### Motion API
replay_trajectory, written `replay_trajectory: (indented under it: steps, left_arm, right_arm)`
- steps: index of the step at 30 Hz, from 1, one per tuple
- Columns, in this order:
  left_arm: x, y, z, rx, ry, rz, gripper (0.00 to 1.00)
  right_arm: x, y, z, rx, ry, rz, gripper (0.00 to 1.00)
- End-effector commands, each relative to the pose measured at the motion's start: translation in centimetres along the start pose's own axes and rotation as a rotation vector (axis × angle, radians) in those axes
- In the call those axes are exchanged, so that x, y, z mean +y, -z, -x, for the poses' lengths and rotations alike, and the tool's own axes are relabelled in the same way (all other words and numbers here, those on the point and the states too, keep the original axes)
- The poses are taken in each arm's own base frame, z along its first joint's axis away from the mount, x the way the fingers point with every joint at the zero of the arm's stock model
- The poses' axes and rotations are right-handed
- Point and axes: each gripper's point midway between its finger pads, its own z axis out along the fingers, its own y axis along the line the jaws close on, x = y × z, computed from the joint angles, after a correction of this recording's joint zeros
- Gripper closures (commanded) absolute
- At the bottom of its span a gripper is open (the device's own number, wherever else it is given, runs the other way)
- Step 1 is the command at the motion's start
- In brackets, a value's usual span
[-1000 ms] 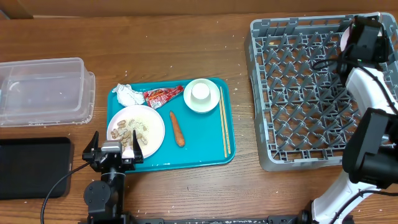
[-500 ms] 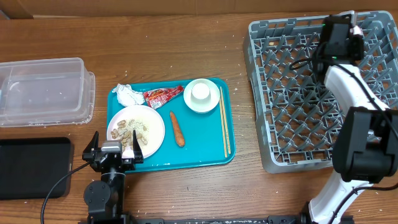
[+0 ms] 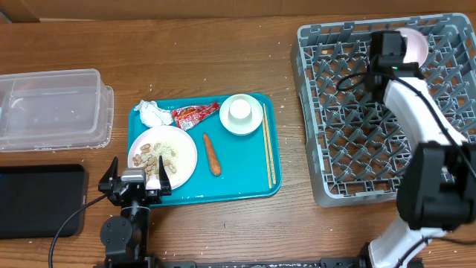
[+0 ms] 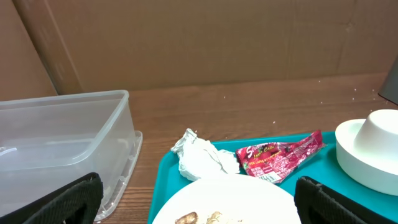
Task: Sort waste into correct bins and load items into the dishwasher
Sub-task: 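Lower the bowl into the rack, tilt it upright, and release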
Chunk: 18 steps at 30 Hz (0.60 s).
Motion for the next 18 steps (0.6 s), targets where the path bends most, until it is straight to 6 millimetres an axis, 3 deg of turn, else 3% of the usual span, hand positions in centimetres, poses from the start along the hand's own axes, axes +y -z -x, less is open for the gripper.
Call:
replay_trajectory:
  steps: [1, 5, 8, 14, 18]
  left_arm:
    - [0.3, 0.0, 0.0, -0.004, 0.003, 0.013, 0.0]
    - [0.3, 0.0, 0.0, -0.004, 0.003, 0.013, 0.0]
    - [0.3, 0.0, 0.0, -0.004, 0.003, 0.013, 0.0]
    - [0.3, 0.0, 0.0, -0.004, 0.003, 0.013, 0.0]
    - [0.3, 0.0, 0.0, -0.004, 0.003, 0.013, 0.0]
  right_arm:
    - [-2.2, 5.8, 4.5, -0.15, -0.182, 0.105, 0.29]
    - [-2.7, 9.4, 5.5, -0.209, -0.263, 0.207, 0.29]
    - [-2.3, 10.8, 6.1, -0.239, -0.27, 0.281, 0.28]
    - [-1.8, 10.1, 7.1, -0.27, -0.274, 0.286, 0.28]
    - [-1.1, 8.3, 8.2, -0.307, -0.227, 0.273, 0.28]
